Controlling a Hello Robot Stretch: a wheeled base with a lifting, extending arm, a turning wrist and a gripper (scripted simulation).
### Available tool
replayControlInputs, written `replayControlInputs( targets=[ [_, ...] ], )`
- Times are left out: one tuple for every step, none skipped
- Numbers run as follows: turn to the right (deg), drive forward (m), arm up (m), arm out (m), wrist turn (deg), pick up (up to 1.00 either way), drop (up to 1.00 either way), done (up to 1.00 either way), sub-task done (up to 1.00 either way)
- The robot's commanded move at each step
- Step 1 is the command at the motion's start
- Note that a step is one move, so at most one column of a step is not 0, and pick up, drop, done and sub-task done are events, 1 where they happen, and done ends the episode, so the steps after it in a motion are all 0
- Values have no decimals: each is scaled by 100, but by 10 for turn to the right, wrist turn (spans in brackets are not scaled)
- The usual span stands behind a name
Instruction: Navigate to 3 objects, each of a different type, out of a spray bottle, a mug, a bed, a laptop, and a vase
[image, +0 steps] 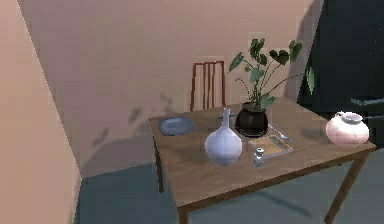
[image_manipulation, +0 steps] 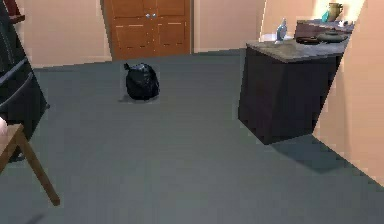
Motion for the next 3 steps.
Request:
replayControlInputs(
  targets=[
    [90,0,0,0,0,0,0,0,0],
    [0,0,0,0,0,0,0,0,100],
    [450,0,0,0,0,0,0,0,0]
  ],
)
